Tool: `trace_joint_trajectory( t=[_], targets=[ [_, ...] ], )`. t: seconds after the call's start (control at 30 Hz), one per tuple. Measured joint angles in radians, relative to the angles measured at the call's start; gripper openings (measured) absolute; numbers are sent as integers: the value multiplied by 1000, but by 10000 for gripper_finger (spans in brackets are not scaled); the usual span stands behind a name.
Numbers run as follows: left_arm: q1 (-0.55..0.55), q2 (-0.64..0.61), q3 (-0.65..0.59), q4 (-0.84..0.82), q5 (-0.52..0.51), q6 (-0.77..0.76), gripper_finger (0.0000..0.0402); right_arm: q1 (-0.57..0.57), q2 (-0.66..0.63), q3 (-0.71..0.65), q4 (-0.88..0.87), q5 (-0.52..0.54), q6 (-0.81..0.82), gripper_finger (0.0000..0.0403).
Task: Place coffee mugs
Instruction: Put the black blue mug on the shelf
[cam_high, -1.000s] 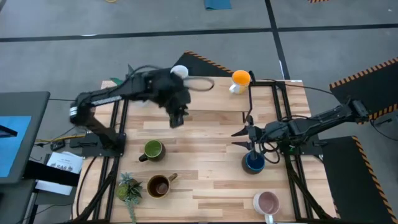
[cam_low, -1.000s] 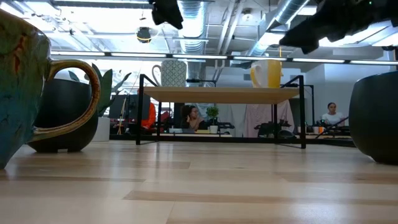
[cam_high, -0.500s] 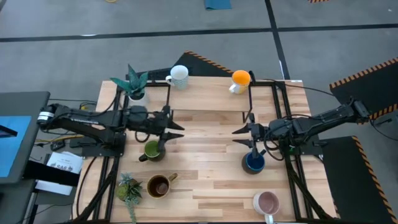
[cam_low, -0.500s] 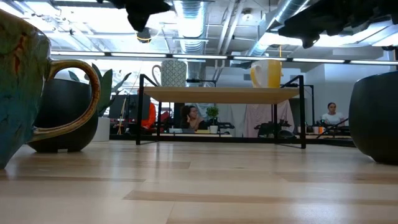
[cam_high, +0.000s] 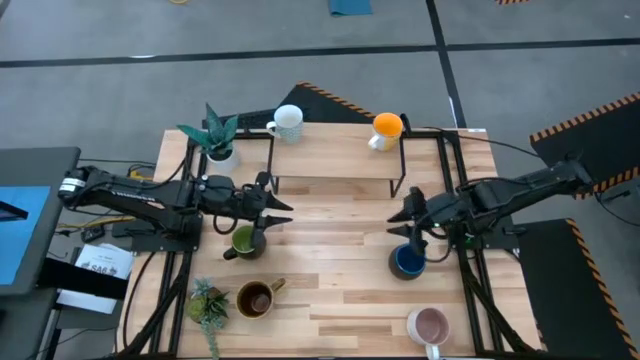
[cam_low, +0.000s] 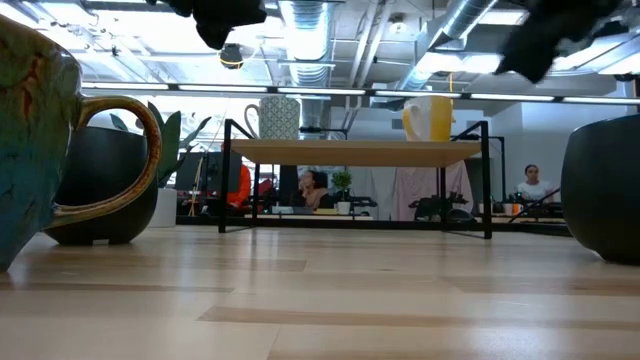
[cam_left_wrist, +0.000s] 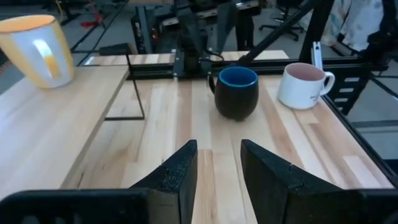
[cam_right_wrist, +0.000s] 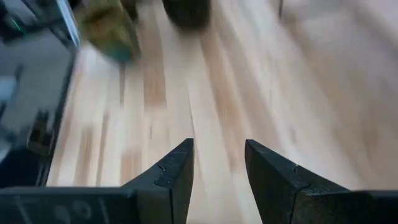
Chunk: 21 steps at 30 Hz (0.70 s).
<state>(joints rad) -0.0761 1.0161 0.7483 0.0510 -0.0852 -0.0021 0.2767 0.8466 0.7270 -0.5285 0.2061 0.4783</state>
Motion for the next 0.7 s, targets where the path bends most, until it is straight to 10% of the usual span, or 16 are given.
trace_joint_trajectory(
  t=[0.27,0.7],
  targets=[
    [0,0,0,-17,-10,0,110,143,68,76,-263,-122,279,170],
    [0,0,0,-36,-10,1,110,171,264,76,-344,-119,115,170]
  ],
)
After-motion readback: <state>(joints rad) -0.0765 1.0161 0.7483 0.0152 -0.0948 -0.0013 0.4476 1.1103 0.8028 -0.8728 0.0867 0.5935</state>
